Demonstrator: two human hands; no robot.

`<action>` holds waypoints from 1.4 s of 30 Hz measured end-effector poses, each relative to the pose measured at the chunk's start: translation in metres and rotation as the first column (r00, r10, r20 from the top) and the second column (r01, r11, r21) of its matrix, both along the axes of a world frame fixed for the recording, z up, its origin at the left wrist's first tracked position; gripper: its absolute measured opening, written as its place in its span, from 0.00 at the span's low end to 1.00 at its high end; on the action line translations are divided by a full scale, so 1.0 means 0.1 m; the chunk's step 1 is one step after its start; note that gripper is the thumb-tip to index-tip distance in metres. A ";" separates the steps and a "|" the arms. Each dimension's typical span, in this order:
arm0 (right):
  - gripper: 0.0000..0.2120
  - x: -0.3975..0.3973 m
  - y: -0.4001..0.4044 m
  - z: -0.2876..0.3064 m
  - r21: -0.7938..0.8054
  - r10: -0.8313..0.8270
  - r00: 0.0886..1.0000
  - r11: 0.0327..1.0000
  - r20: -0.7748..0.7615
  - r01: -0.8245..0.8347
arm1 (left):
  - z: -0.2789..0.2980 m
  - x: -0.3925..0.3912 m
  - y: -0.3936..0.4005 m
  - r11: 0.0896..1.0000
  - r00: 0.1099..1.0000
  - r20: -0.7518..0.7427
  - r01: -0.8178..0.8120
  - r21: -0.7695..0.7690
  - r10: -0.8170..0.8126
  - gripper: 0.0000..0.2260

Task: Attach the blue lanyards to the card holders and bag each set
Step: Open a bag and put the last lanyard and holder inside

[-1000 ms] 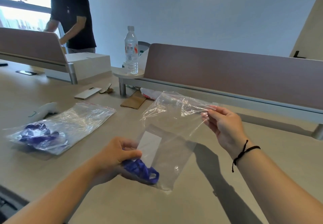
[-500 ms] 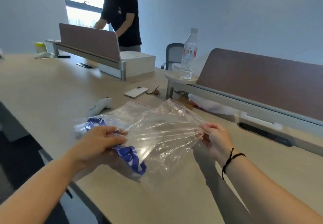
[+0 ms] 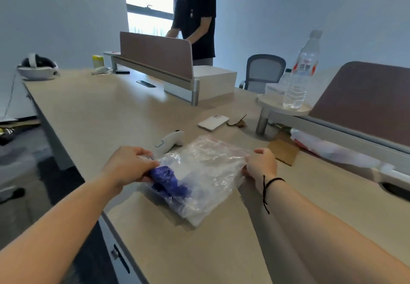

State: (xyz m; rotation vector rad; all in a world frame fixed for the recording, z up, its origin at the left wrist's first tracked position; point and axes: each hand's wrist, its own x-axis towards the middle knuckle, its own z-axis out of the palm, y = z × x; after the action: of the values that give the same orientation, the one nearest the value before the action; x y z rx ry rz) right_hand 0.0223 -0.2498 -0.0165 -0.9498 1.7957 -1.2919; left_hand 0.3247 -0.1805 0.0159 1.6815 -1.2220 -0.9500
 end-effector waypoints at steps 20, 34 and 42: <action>0.40 0.91 0.81 -0.25 0.423 0.621 0.231 0.716 -0.749 -0.555 | -0.41 -0.25 -0.19 0.858 0.590 0.654 0.476 0.191 -0.473 0.21; 0.42 0.84 0.75 -0.37 0.399 0.624 0.208 0.684 -0.753 -0.611 | -0.48 -0.28 -0.18 0.877 0.620 0.649 0.452 0.164 -0.441 0.20; 0.43 0.69 0.82 -0.28 0.426 0.673 0.211 0.646 -0.709 -0.634 | -0.37 -0.33 -0.08 0.840 0.614 0.579 0.452 0.299 -0.536 0.27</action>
State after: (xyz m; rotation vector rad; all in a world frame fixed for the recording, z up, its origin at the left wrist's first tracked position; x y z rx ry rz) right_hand 0.0913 -0.1683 -0.0447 -2.2850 1.6036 -0.1472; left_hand 0.2912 -0.1888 -0.0207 1.8789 -2.2367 -0.7706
